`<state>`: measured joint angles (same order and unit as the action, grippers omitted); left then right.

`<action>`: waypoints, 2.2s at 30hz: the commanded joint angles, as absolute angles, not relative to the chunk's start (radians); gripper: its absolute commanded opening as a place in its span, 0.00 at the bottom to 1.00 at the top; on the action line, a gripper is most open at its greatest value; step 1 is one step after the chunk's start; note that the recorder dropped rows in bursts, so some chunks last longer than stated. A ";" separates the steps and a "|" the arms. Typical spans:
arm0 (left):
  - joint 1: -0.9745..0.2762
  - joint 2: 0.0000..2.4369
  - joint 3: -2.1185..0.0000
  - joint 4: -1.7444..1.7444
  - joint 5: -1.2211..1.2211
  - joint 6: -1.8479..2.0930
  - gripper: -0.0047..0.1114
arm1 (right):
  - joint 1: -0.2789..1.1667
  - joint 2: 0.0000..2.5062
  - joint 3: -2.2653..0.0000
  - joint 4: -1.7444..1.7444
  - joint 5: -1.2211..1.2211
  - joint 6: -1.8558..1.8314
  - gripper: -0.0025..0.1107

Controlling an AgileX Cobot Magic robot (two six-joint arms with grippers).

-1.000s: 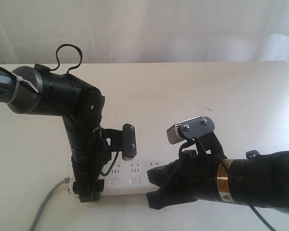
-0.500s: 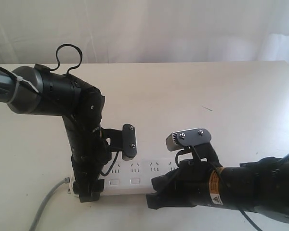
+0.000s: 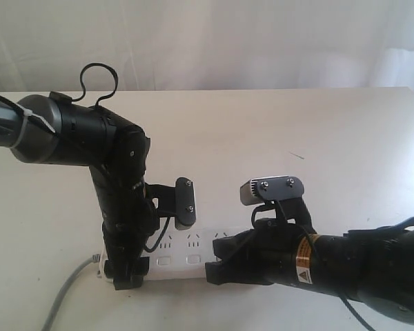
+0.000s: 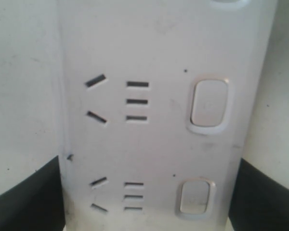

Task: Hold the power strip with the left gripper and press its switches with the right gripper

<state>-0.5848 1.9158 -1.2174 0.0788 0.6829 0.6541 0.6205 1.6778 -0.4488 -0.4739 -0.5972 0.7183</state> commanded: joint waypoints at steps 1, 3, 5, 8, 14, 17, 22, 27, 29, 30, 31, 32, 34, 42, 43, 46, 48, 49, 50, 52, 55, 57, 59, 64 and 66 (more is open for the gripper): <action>-0.590 1.927 -1.198 0.053 0.709 0.644 0.04 | 0.621 1.694 -0.446 -0.461 -0.590 0.704 0.02; -0.590 1.927 -1.198 0.053 0.709 0.648 0.04 | 0.621 1.717 -0.446 -0.444 -0.592 0.704 0.02; -0.590 1.927 -1.198 0.053 0.709 0.650 0.04 | 0.621 1.739 -0.446 -0.442 -0.597 0.704 0.02; -0.590 1.927 -1.198 0.055 0.709 0.650 0.04 | 0.621 1.772 -0.446 -0.442 -0.617 0.704 0.02; -0.590 1.927 -1.198 0.055 0.711 0.650 0.04 | 0.621 1.807 -0.446 -0.442 -0.670 0.711 0.02; -0.590 1.927 -1.198 0.055 0.711 0.650 0.04 | 0.621 1.807 -0.446 -0.446 -0.639 0.711 0.02; -0.590 1.927 -1.198 0.056 0.709 0.650 0.04 | 0.621 1.806 -0.446 -0.446 -0.560 0.711 0.02; -0.590 1.927 -1.198 0.056 0.711 0.650 0.04 | 0.621 1.796 -0.446 -0.493 -0.551 0.740 0.02; -0.590 1.927 -1.198 0.056 0.711 0.650 0.04 | 0.621 1.774 -0.446 -0.493 -0.536 0.740 0.02; -0.590 1.927 -1.198 0.056 0.711 0.650 0.04 | 0.621 1.760 -0.446 -0.491 -0.529 0.740 0.02; -0.590 1.927 -1.198 0.056 0.711 0.650 0.04 | 0.621 1.736 -0.446 -0.485 -0.519 0.740 0.02; -0.590 1.927 -1.198 0.056 0.711 0.650 0.04 | 0.621 1.721 -0.446 -0.467 -0.517 0.736 0.02; -0.590 1.927 -1.198 0.056 0.711 0.650 0.04 | 0.621 1.719 -0.446 -0.454 -0.515 0.732 0.02; -0.590 1.927 -1.198 0.056 0.711 0.648 0.04 | 0.621 1.719 -0.446 -0.437 -0.511 0.717 0.02; -0.590 1.927 -1.198 0.056 0.711 0.646 0.04 | 0.621 1.719 -0.446 -0.437 -0.514 0.717 0.02; -0.590 1.927 -1.198 0.054 0.713 0.646 0.04 | 0.621 1.719 -0.446 -0.409 -0.523 0.707 0.02; -0.590 1.927 -1.198 0.054 0.718 0.646 0.04 | 0.621 1.719 -0.446 -0.370 -0.523 0.676 0.02; -0.590 1.927 -1.198 0.054 0.720 0.646 0.04 | 0.621 1.719 -0.446 -0.351 -0.523 0.662 0.02; -0.590 1.927 -1.198 0.054 0.721 0.646 0.04 | 0.621 1.719 -0.446 -0.336 -0.523 0.644 0.02; -0.590 1.927 -1.198 0.054 0.726 0.646 0.04 | 0.621 1.719 -0.446 -0.321 -0.523 0.628 0.02; -0.590 1.927 -1.198 0.054 0.726 0.646 0.04 | 0.621 1.719 -0.446 -0.317 -0.521 0.630 0.02; -0.590 1.927 -1.198 0.054 0.726 0.646 0.04 | 0.621 1.719 -0.446 -0.317 -0.521 0.630 0.02; -0.590 1.927 -1.198 0.054 0.726 0.646 0.04 | 0.621 1.719 -0.446 -0.319 -0.525 0.630 0.02; -0.590 1.927 -1.198 0.054 0.723 0.646 0.04 | 0.621 1.719 -0.446 -0.372 -0.540 0.665 0.02; -0.590 1.927 -1.198 0.054 0.720 0.648 0.04 | 0.621 1.719 -0.446 -0.417 -0.570 0.702 0.02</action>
<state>-0.5848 1.9158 -1.2174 0.0788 0.6822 0.6541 0.6205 1.7186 -0.4575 -0.3603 -0.5494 0.6682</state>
